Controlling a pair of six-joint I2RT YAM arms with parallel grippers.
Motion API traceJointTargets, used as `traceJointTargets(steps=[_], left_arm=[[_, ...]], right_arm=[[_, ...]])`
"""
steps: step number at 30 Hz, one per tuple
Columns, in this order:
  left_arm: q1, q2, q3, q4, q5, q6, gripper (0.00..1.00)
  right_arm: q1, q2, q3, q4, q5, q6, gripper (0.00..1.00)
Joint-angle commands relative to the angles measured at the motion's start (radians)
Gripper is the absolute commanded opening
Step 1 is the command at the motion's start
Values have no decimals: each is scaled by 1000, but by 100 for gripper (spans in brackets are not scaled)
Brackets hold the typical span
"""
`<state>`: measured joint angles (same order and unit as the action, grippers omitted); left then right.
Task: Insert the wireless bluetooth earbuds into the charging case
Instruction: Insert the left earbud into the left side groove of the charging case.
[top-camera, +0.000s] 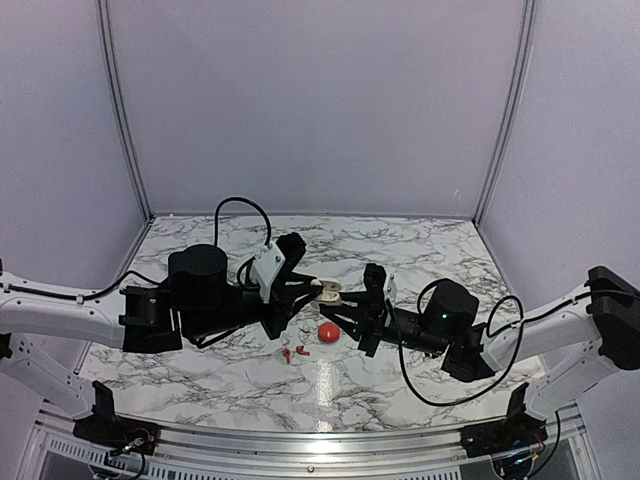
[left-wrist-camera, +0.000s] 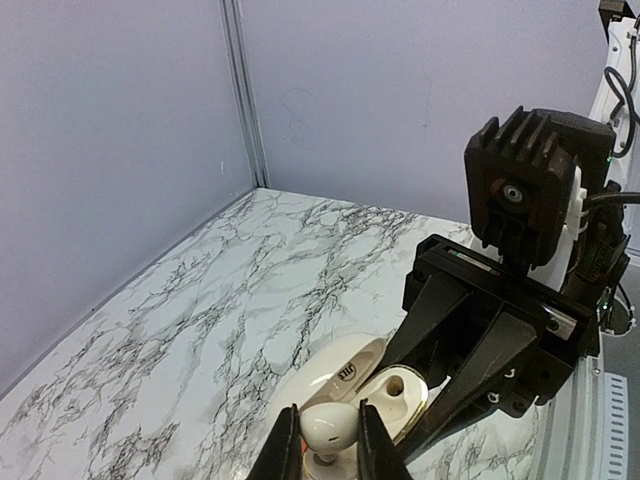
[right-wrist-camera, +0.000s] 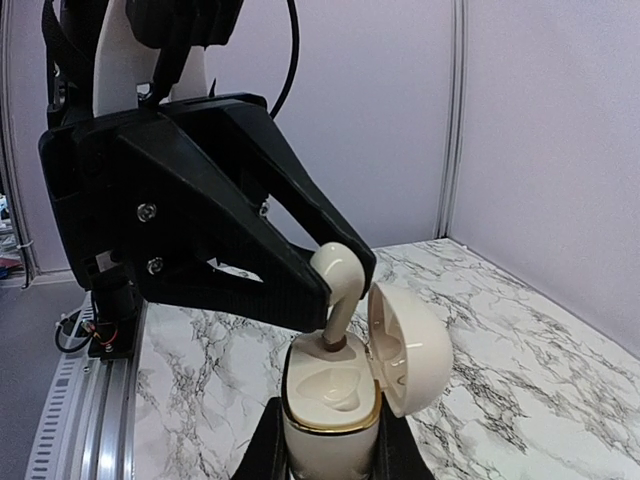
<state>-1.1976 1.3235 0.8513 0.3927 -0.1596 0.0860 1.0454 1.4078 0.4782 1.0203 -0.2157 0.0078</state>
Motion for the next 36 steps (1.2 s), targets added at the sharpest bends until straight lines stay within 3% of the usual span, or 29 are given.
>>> traceJointTargets(steps=[1,29,36], left_arm=[[-5,15,29,21,-12,14,6],[-40,52,30,21,-63,63,12],[-44,40,28,19,-63,63,21]], right_arm=[[10,-25,2,51,-37,14,0],[9,-15,2,174,10,118,0],[8,-14,3,183,13,112,0]])
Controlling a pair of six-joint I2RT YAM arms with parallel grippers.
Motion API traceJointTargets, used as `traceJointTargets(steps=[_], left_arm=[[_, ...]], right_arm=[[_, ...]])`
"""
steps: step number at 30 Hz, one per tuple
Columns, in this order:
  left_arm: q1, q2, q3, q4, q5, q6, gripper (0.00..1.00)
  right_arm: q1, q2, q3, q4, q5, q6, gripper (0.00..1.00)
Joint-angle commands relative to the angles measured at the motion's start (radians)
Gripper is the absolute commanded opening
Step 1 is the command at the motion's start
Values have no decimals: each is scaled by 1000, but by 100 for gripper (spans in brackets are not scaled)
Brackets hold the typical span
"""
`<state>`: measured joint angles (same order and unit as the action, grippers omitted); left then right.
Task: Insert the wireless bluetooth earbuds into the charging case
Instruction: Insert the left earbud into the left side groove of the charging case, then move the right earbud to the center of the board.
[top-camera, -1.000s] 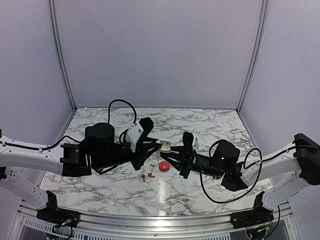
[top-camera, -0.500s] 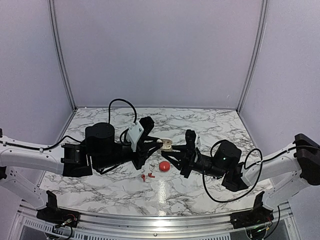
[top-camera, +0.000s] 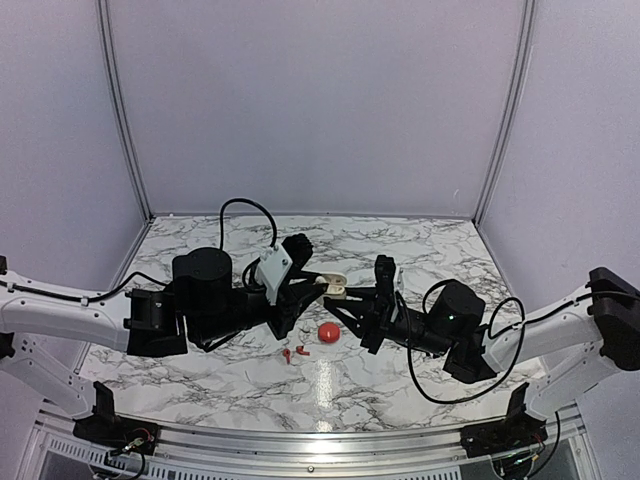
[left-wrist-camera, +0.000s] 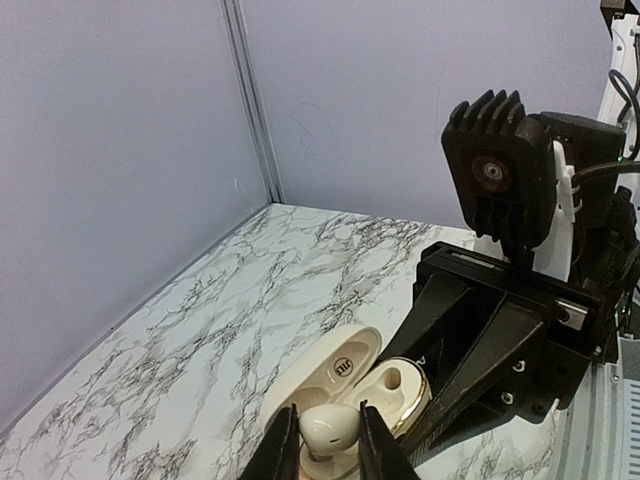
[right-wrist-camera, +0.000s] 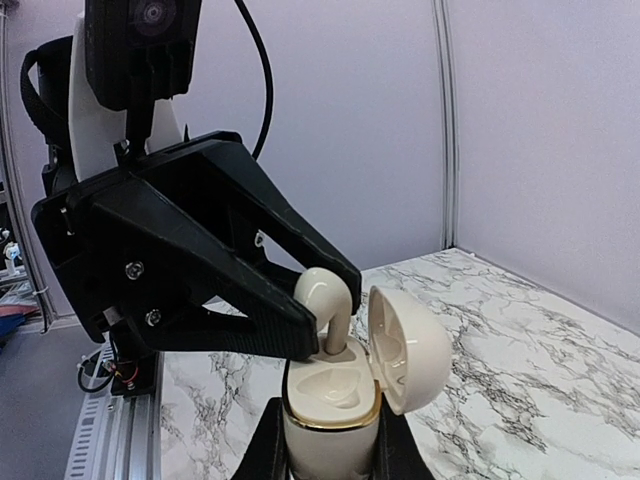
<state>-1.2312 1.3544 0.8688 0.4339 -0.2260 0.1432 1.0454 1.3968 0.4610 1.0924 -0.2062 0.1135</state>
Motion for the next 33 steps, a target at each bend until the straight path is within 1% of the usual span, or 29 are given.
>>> traceJointTargets(steps=[1,12,14,16,19,23,25,28,30,31,33], left_arm=[[-11,7,10,-22,1,5,22],[-11,-14,14,-24,-22,-5,34],[-11,-28,15,-27,-10,-12,38],[-11,-55,14,-32,11,-21,44],[-11,-108,2,-47,26,-30,56],[-7,-162,-9,-104,18,-49,71],[-6,-179,-11,-139,-6,-66,83],[8,-198,-16,-181,-39,-109,98],[33,-194,-7,-231,-53,-136,99],[52,-183,12,-281,-46,-171,99],[91,-150,59,-380,-18,-194,99]], right_arm=[[8,-2,21,109,4,5,0],[8,-5,13,97,-9,-7,0],[8,-8,11,91,-4,-12,0],[8,-9,4,87,1,-26,0],[7,-14,-15,82,-3,-57,0],[2,-32,-42,72,-33,-93,0],[1,-48,-52,61,-43,-101,0],[-8,-83,-68,39,-50,-102,0],[-13,-111,-80,10,-49,-104,0],[-17,-126,-86,-8,-46,-102,0],[-29,-173,-102,-42,-41,-94,0]])
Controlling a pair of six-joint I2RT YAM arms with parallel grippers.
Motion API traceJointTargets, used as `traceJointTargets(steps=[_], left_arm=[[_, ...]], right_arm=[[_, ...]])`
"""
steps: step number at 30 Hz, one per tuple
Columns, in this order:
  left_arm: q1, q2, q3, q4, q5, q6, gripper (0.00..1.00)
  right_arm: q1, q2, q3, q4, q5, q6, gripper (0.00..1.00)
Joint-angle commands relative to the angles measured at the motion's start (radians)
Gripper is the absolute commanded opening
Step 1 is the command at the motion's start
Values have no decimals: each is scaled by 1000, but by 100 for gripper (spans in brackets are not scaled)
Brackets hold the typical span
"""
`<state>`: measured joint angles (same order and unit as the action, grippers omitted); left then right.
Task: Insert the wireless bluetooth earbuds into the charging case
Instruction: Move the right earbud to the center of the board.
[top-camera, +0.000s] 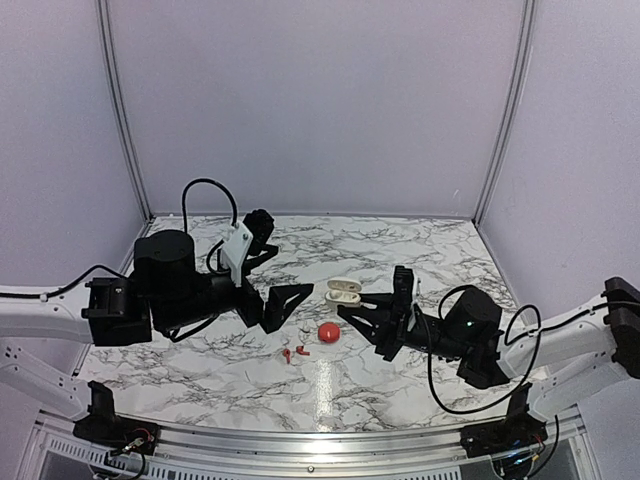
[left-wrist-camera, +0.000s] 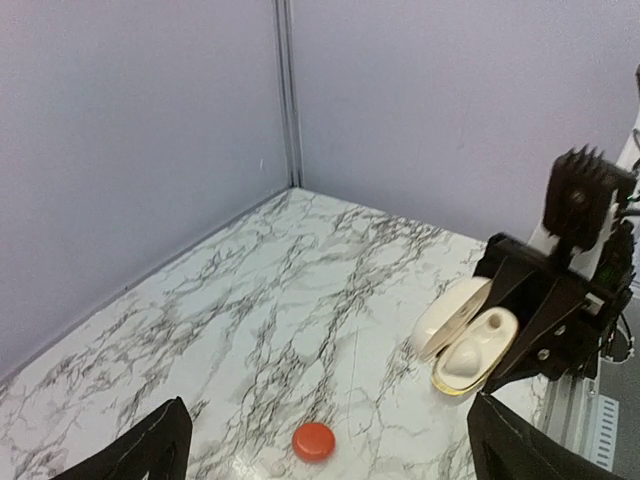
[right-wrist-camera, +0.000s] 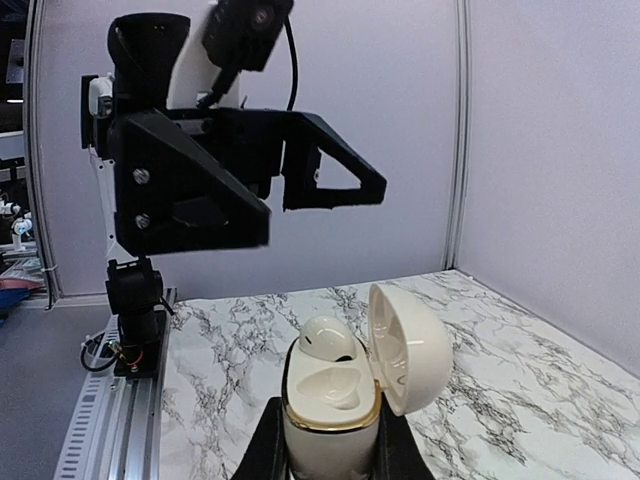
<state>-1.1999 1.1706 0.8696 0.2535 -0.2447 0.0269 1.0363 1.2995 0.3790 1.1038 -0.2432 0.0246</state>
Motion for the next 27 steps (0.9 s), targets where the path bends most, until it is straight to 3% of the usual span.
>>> traceJointTargets(steps=[1,7,10,13,20,27], left_arm=[[77,47,71,-229,25,-76,99],[220,111,42,-250,240,-101,99],[277,211,79,-288,242,-128,97],[282,330,136,-337,190,-153,84],[283,510,281,-577,200,83,79],[292,646,361,-614,164,133,68]], right_arm=[[-29,-97,-31,-72,0,0,0],[-87,-265,-120,-171,43,37,0],[-112,-334,-149,-221,67,49,0],[-119,-375,-155,-279,91,46,0],[-127,-394,-155,-325,87,37,0],[-129,-384,-155,-315,86,41,0]])
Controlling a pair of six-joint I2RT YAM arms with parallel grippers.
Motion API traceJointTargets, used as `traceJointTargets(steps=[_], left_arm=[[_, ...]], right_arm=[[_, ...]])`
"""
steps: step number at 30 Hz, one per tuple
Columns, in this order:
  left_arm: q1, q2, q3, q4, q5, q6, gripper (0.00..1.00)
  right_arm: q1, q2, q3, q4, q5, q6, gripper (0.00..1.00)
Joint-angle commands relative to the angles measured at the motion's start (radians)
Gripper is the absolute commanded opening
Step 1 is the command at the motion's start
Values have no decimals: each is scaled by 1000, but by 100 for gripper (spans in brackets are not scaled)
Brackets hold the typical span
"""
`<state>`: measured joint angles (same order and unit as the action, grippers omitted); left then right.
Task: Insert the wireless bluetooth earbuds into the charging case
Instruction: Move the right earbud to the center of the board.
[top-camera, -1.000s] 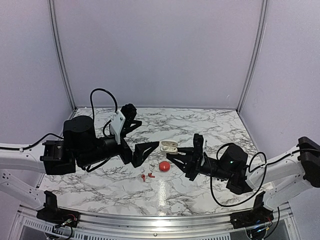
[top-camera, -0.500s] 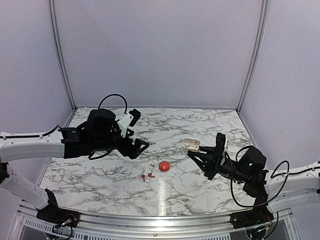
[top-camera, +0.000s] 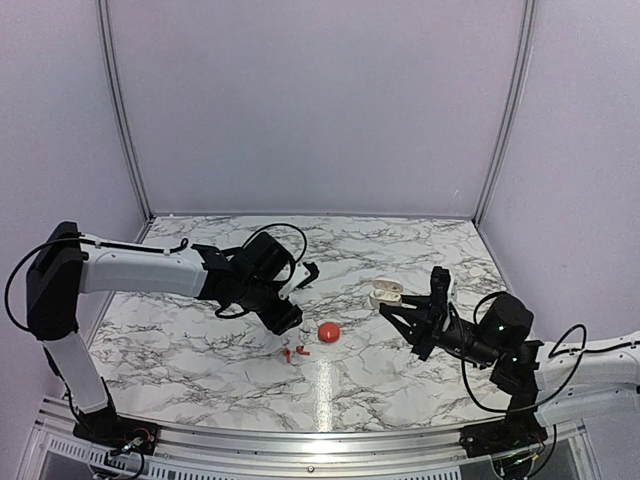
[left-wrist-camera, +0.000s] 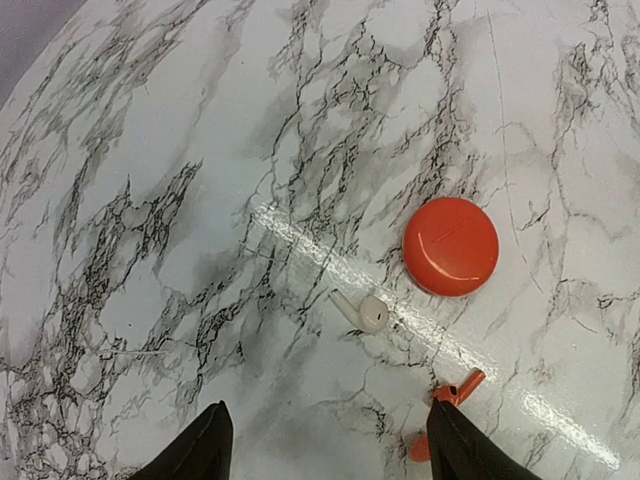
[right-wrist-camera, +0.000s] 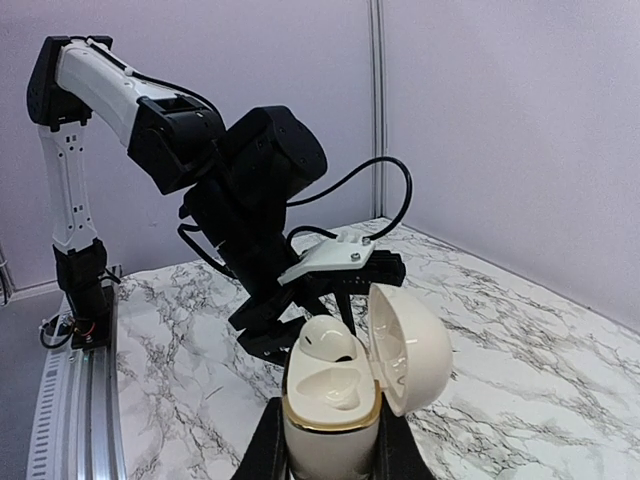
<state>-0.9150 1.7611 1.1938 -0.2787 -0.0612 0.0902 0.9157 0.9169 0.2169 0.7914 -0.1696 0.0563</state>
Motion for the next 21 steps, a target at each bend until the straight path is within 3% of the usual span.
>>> traceJointTargets(steps=[1,5,21], left_arm=[[9,79,49,-89,-32,79,68],[11,152,109,-128,-76,109,68],[11,307,260,-152,-35,193,72]], right_arm=[[-9,-3,6,-3,12,9,0],[-10,-7,3,-4,12,10,0],[-11,-6,-4,0,15,12,0]])
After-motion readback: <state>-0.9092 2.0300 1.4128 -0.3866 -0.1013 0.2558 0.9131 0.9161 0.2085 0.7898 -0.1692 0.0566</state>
